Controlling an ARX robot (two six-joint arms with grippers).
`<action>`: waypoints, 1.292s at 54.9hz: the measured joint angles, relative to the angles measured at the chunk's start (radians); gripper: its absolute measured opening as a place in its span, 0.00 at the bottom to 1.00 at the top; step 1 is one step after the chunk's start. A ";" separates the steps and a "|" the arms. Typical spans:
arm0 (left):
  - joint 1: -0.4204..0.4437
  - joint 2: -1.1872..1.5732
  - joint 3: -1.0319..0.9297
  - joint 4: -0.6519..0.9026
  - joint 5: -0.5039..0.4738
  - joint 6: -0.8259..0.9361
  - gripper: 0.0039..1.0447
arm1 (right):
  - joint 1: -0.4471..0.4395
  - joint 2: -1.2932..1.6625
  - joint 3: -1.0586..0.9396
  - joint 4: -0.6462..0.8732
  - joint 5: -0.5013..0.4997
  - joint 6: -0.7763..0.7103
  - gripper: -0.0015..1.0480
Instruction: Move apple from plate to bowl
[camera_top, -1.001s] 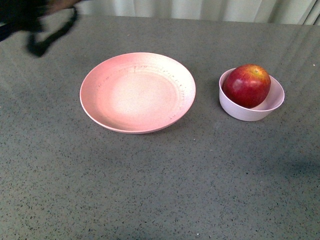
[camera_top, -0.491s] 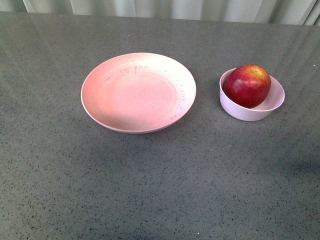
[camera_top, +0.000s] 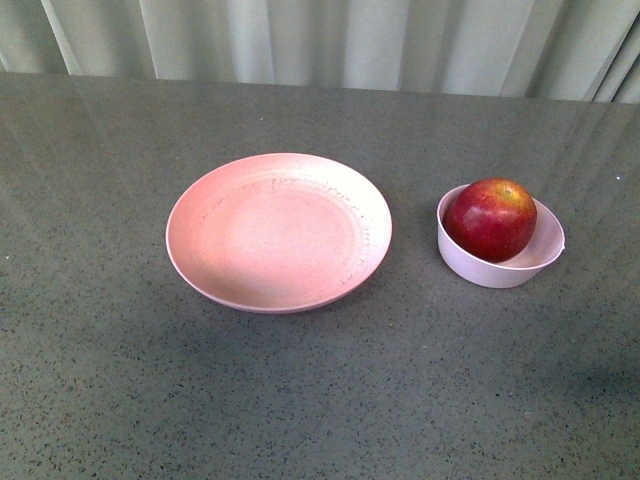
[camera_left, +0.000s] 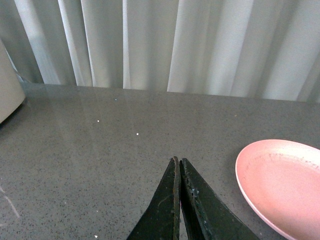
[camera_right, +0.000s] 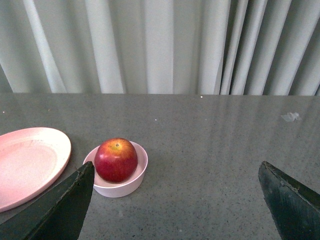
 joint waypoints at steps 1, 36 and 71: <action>0.000 -0.016 -0.003 -0.013 0.001 0.000 0.01 | 0.000 0.000 0.000 0.000 0.000 0.000 0.91; 0.002 -0.446 -0.027 -0.394 0.003 0.001 0.01 | 0.000 0.000 0.000 0.000 0.000 0.000 0.91; 0.002 -0.687 -0.028 -0.630 0.003 0.001 0.01 | 0.000 0.000 0.000 0.000 0.000 0.000 0.91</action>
